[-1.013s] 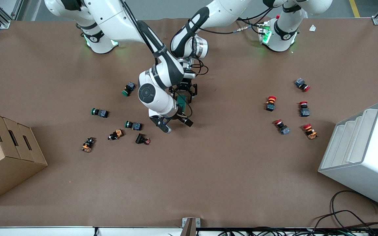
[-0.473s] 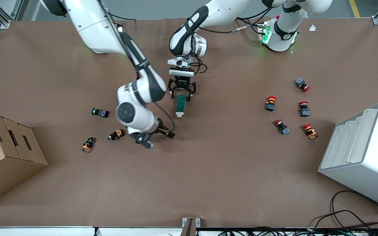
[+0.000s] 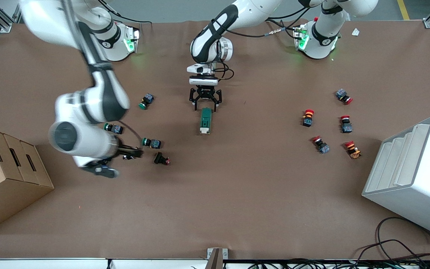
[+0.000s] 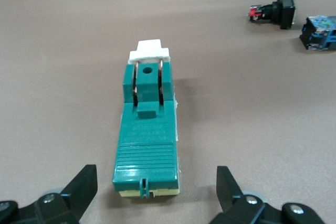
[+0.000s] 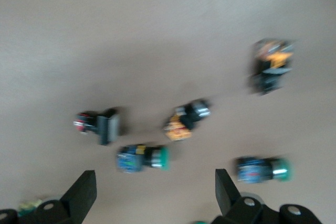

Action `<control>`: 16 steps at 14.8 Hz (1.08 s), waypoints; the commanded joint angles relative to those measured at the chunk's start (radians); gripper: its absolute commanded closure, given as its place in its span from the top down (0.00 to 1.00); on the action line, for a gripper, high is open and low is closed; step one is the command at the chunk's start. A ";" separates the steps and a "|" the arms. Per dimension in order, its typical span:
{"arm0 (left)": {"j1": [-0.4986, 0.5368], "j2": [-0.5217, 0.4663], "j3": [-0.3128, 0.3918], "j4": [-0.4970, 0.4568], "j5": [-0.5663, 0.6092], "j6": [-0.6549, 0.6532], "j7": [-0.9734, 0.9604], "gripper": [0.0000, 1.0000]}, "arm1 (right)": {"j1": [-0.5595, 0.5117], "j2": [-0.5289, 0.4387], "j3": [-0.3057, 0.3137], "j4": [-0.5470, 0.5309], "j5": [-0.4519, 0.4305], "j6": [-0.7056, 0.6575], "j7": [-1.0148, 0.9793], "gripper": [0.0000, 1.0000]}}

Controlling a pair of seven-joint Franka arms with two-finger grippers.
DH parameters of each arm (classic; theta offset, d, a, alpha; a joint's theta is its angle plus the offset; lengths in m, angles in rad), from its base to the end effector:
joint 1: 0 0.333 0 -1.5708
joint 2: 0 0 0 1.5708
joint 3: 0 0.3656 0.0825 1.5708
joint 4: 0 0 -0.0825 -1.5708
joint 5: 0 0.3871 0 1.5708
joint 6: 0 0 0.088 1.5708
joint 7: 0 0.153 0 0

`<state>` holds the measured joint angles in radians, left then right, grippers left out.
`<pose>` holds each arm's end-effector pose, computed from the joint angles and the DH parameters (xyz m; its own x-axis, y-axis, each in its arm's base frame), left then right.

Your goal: Close load switch with both arms

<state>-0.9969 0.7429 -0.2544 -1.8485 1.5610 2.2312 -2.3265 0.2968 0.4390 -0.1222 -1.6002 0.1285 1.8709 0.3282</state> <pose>0.2802 -0.6083 0.1225 0.6442 -0.0844 0.7602 -0.0854 -0.9956 -0.0381 0.6594 0.1415 0.3641 0.9659 -0.1897 -0.1762 -0.1939 -0.9810 -0.0065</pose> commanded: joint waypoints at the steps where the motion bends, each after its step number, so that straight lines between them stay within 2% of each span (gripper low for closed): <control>1: 0.001 -0.075 -0.005 -0.011 -0.122 -0.010 0.090 1.00 | -0.112 -0.089 0.023 -0.035 -0.079 -0.047 -0.206 1.00; 4: 0.014 -0.141 -0.002 0.006 -0.295 -0.018 0.240 0.99 | -0.188 -0.160 0.023 -0.033 -0.135 -0.087 -0.307 1.00; 8: 0.073 -0.236 0.006 0.054 -0.562 -0.027 0.467 0.99 | -0.252 -0.207 0.032 0.028 -0.147 -0.197 -0.339 1.00; 11: 0.135 -0.263 0.004 0.142 -0.727 -0.134 0.638 0.99 | -0.268 -0.217 0.032 0.086 -0.147 -0.292 -0.336 1.00; 14: 0.233 -0.267 0.006 0.280 -0.878 -0.266 0.891 1.00 | -0.288 -0.259 0.038 0.088 -0.145 -0.328 -0.331 1.00; 16: 0.302 -0.286 0.006 0.327 -0.926 -0.294 0.990 1.00 | -0.338 -0.281 0.099 0.086 -0.147 -0.346 -0.328 1.00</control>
<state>-0.7531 0.4661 -0.2405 -1.5773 0.6892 1.9795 -1.4322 0.0231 0.1963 -0.0971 -1.4998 0.0015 1.5438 -0.0063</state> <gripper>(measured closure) 0.000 0.000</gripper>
